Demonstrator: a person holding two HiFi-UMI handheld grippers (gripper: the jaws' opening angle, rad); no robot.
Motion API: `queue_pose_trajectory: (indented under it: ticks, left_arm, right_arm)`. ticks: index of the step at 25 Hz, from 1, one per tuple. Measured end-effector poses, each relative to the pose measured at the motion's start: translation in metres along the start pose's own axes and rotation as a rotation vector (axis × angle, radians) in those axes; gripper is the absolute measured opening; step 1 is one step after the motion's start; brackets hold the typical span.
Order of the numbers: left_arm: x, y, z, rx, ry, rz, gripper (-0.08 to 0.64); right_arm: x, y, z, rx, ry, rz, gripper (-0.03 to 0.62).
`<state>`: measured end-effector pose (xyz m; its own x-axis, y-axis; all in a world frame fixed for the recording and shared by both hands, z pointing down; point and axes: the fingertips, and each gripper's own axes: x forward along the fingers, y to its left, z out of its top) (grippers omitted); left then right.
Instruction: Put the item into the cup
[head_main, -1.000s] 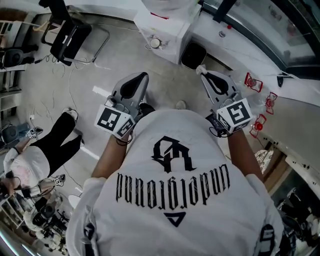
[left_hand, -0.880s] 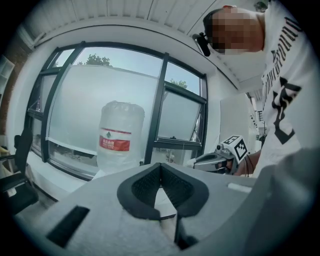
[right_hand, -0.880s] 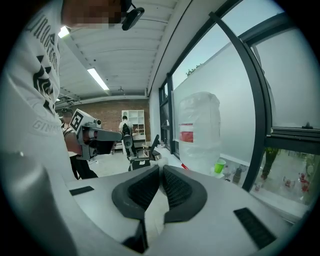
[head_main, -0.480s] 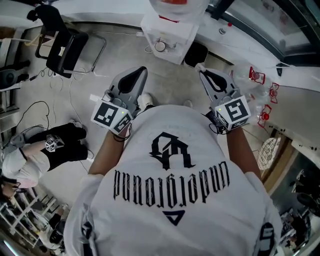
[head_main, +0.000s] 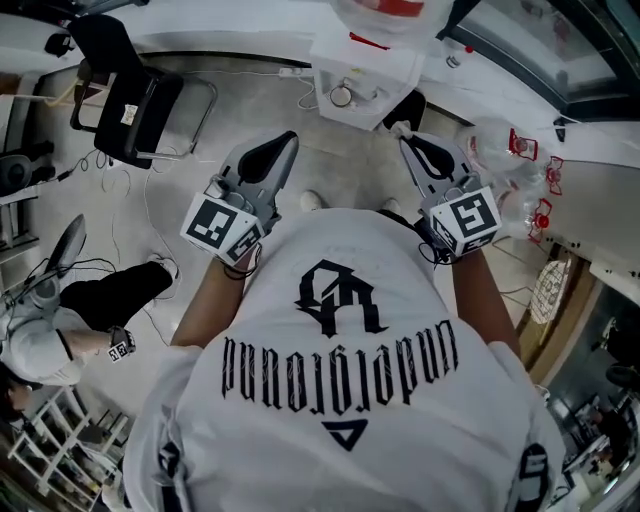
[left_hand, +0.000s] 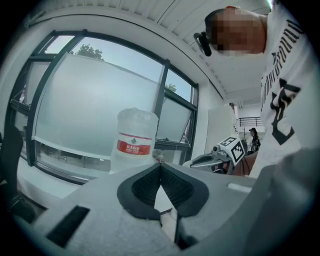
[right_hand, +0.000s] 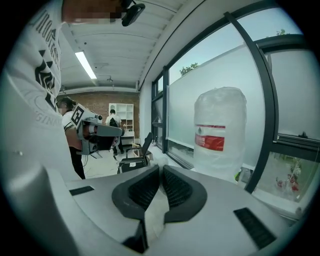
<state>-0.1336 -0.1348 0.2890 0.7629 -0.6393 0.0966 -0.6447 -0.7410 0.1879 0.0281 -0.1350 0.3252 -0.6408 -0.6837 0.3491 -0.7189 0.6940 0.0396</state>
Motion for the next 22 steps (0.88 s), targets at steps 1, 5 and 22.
queue_pose_trajectory:
  ticks: [1, 5, 22]
  left_arm:
    - [-0.005, 0.004, 0.0, 0.002, 0.002, -0.014, 0.015]
    - [-0.02, 0.019, 0.0, 0.004, 0.011, -0.062, 0.015]
    - [-0.037, 0.066, -0.022, -0.036, 0.045, -0.083, 0.014]
  right_arm:
    - [0.005, 0.005, 0.003, 0.0, 0.001, -0.007, 0.031]
    - [0.023, 0.021, 0.011, -0.002, 0.007, -0.031, 0.031]
    - [0.065, 0.038, 0.014, 0.026, 0.015, -0.045, 0.031]
